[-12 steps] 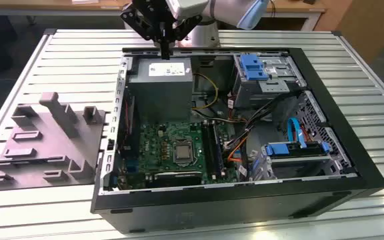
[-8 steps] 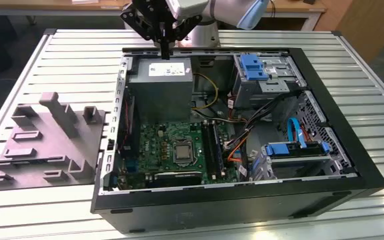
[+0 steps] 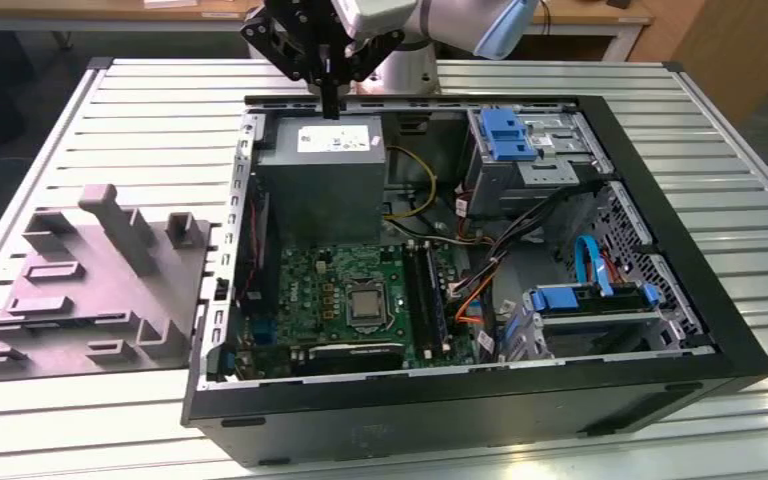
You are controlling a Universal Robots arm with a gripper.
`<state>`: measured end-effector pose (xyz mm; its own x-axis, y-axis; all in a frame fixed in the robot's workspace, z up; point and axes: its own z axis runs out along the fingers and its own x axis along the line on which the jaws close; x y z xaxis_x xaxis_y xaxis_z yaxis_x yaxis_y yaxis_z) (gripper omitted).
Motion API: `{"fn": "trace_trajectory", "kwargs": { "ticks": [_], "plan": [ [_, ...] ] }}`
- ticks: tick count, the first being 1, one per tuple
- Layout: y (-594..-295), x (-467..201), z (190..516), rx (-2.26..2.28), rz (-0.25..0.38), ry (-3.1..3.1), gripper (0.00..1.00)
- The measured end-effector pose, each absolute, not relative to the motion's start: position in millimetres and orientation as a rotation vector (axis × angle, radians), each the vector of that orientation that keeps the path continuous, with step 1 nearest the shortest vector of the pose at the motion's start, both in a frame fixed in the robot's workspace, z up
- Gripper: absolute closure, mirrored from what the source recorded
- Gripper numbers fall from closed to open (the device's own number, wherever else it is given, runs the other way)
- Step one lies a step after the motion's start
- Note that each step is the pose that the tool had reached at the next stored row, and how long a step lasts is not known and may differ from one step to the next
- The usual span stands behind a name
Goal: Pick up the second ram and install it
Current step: 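Reach for the second ram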
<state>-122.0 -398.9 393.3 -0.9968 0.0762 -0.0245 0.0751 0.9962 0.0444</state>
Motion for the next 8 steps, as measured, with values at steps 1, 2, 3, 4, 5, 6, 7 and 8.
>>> {"fn": "trace_trajectory", "kwargs": {
  "ticks": [1, 2, 3, 4, 5, 6, 7, 8],
  "plan": [
    [-399, -122, 393, 0.118, 0.067, 3.113, 0.9],
    [-399, -123, 393, 0.118, 0.068, 3.113, 0.9],
    [-399, -124, 393, 0.118, 0.068, 3.112, 0.9],
    [-399, -126, 393, 0.118, 0.068, 3.112, 0.9],
    [-399, -128, 393, 0.118, 0.068, 3.112, 0.9],
    [-399, -130, 393, 0.118, 0.068, 3.112, 0.9],
    [-399, -132, 393, 0.118, 0.068, 3.112, 0.9],
    [-399, -134, 393, 0.118, 0.068, 3.112, 0.9]
  ]
}}
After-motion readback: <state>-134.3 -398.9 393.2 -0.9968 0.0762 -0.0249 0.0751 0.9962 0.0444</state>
